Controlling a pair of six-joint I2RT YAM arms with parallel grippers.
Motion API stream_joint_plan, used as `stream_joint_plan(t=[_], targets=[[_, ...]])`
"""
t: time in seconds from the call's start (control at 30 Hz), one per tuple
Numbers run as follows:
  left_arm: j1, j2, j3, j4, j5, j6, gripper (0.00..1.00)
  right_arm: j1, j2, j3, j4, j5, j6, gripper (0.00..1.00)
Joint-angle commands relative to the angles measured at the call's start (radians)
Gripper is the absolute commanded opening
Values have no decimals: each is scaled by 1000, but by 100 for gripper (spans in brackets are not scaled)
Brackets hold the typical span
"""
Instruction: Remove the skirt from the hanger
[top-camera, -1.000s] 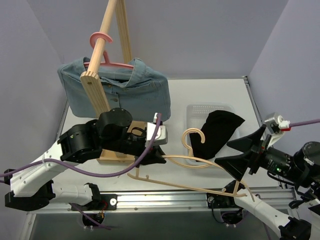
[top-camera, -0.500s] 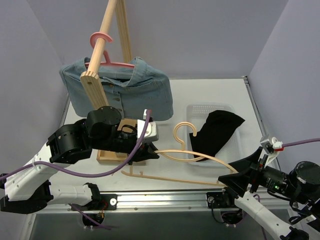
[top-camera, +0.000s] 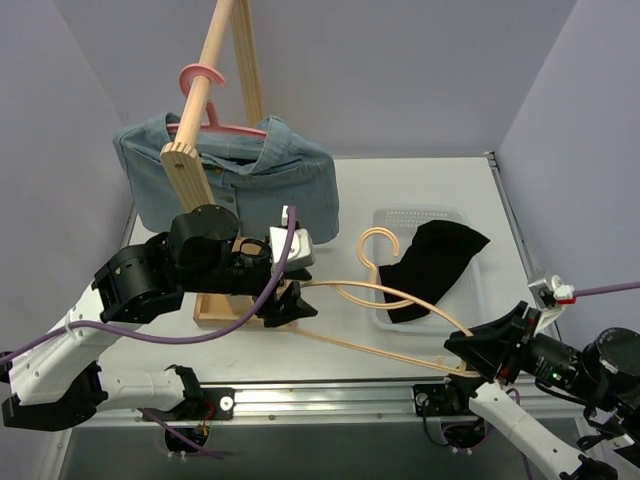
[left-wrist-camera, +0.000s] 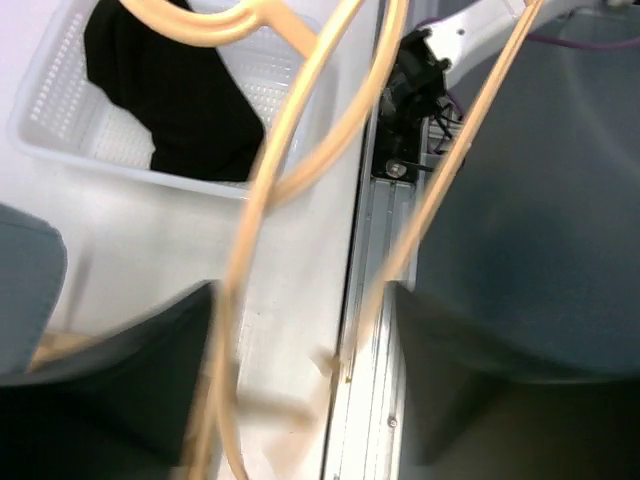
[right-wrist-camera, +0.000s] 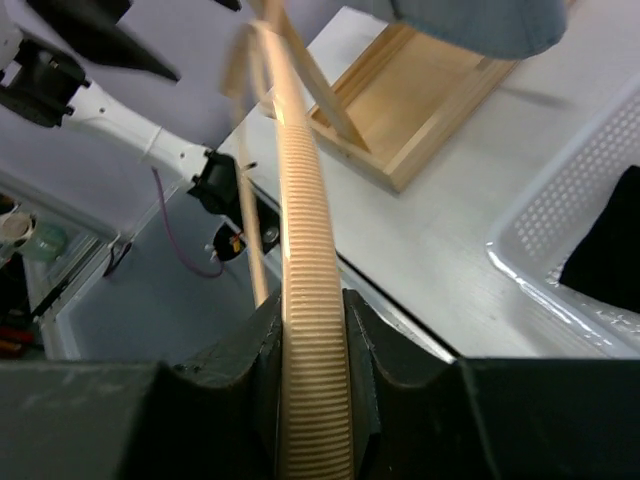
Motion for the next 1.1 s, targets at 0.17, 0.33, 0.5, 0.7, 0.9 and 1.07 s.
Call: stream_joint_plan(t=[0.17,0.33,0.5,0.7,0.9,1.07], targets=[[9,-88,18,80,-178,-128,94,-37,0,32,80,121,-90,0],[9,-209,-103,233,-123,-245,94,-38,72,72,128,113,-153,0],[9,-339,-359,291,-128,-356,94,-38,179,91,256,81,-208,0],[8,-513,-661,474,-95,-523,94,-38,330,92,412,35,-245,0],[9,-571,-766,474,-118,-560,94,-37,488,143,597,-82,-248,0],[8,-545,-803,442,-83,-560,94,-24,658,264,620,-117,-273,0]])
